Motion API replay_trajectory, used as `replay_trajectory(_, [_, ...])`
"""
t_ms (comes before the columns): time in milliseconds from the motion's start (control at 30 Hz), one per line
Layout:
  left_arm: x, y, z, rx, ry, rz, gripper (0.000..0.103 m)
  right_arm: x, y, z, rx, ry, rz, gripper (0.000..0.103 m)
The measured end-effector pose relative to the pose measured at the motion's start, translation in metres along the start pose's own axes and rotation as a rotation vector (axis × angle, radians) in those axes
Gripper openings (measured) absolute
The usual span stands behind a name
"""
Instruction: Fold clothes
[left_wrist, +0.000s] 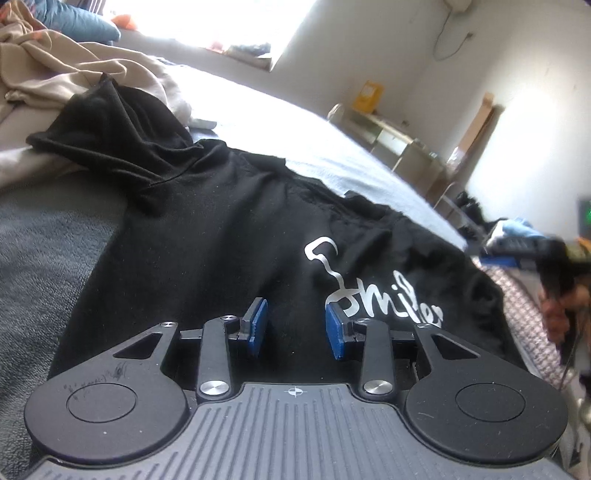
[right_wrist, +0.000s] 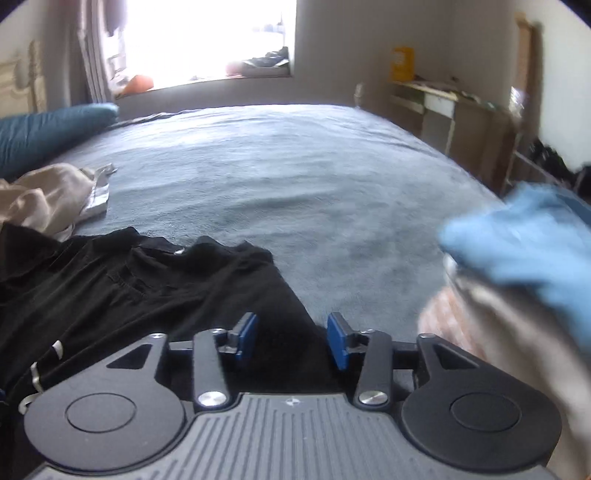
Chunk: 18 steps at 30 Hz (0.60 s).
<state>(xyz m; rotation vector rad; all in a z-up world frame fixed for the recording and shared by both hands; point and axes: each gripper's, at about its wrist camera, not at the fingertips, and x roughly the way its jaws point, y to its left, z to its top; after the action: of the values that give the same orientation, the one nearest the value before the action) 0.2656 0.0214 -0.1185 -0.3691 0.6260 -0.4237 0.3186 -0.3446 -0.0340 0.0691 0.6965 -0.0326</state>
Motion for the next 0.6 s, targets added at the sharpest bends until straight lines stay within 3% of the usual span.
replay_trajectory(167, [0.001,0.013,0.000,-0.065,-0.012,-0.069,0.035,-0.029,-0.022,-0.045,0.172,-0.018,-0.039,0.059])
replay_trajectory(367, [-0.002,0.023,-0.005,-0.110,-0.039,-0.137,0.038,0.011,-0.026,-0.033,0.225,-0.014,-0.126,0.061])
replay_trajectory(400, [-0.002,0.024,-0.005,-0.117,-0.040,-0.144,0.038,0.017,-0.025,-0.032,0.226,-0.017,-0.128,0.058])
replay_trajectory(533, [-0.003,0.025,-0.005,-0.128,-0.047,-0.161,0.038,0.019,-0.010,-0.032,0.167,-0.051,-0.108,0.010])
replay_trajectory(600, [-0.004,0.026,-0.005,-0.130,-0.047,-0.163,0.038,0.013,0.004,-0.031,0.096,-0.083,-0.108,0.008])
